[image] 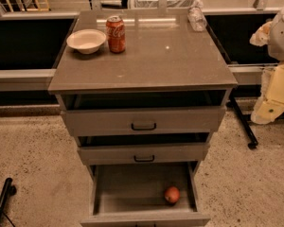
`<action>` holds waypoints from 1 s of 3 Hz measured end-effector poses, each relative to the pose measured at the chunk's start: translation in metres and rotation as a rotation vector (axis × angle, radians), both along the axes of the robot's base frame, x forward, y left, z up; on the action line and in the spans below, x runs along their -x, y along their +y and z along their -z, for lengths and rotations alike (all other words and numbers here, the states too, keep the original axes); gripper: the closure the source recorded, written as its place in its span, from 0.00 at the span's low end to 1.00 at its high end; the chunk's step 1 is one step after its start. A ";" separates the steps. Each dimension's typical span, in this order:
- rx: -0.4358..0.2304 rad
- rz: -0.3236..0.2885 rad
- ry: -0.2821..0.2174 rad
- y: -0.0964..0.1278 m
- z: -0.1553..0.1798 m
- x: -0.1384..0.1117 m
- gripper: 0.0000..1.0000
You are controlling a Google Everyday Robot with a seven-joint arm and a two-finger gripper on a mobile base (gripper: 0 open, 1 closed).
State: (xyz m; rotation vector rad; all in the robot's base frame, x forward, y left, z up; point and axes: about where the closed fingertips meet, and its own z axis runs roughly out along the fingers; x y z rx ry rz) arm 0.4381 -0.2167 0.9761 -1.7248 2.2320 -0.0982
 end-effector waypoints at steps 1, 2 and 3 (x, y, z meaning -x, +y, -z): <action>-0.001 -0.006 0.001 0.000 0.004 -0.002 0.00; -0.084 -0.010 -0.001 -0.002 0.047 -0.003 0.00; -0.273 -0.038 0.066 -0.001 0.150 0.011 0.00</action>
Offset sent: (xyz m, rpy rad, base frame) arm 0.0113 -0.0172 -0.2513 0.4980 0.0010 0.0354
